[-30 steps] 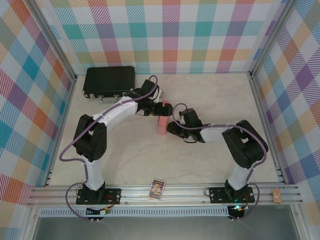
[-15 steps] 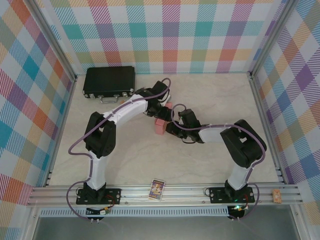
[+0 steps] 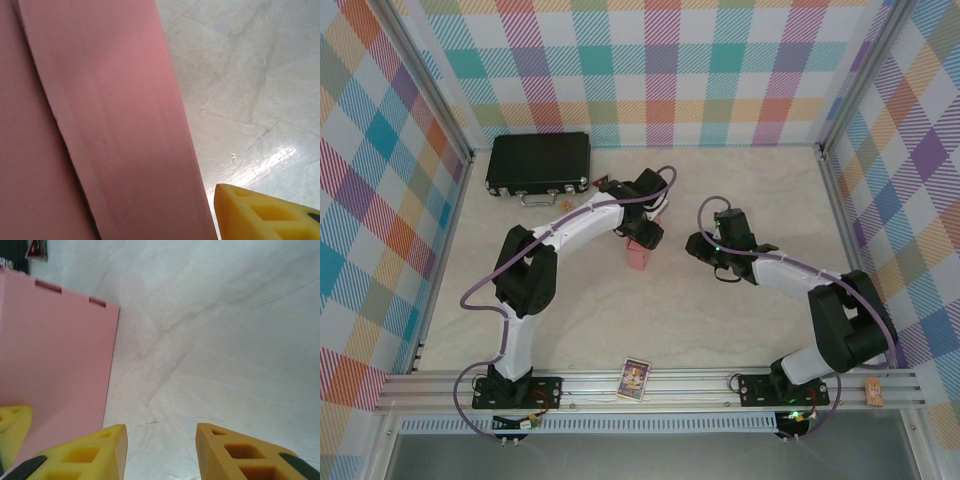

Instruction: Fold the paper box

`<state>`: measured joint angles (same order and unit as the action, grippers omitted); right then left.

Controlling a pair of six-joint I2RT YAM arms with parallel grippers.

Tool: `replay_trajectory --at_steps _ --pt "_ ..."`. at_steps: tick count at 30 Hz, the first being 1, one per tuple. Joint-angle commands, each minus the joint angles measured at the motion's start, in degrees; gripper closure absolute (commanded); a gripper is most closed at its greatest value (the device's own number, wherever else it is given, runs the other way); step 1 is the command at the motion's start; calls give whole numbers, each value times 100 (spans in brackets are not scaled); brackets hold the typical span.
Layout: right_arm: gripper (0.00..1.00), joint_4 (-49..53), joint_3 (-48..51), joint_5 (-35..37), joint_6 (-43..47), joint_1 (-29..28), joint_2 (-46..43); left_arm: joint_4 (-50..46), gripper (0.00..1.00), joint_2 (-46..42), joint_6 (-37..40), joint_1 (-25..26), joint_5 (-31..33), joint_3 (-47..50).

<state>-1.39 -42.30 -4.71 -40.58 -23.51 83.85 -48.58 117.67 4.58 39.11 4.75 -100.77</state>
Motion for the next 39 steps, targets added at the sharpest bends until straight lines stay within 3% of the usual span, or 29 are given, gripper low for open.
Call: replay_trajectory --at_steps 1,6,15,24,34,39 --pt "58 477 164 -25 341 295 -299 -222 45 28 469 96 100 -136" --pt "57 695 271 -144 530 662 -593 -197 47 -35 1107 192 -130 -106" --pt "57 953 260 -298 845 1158 -765 245 49 -561 3246 199 -1599 662" --pt "57 934 333 -421 877 1342 -754 341 47 -783 4896 202 -1889 1068" --pt "57 908 350 -524 858 1366 -720 422 48 -649 5577 184 -1662 1048" --pt "56 1042 279 -496 961 1367 -756 637 37 -744 5439 182 -1551 1013"
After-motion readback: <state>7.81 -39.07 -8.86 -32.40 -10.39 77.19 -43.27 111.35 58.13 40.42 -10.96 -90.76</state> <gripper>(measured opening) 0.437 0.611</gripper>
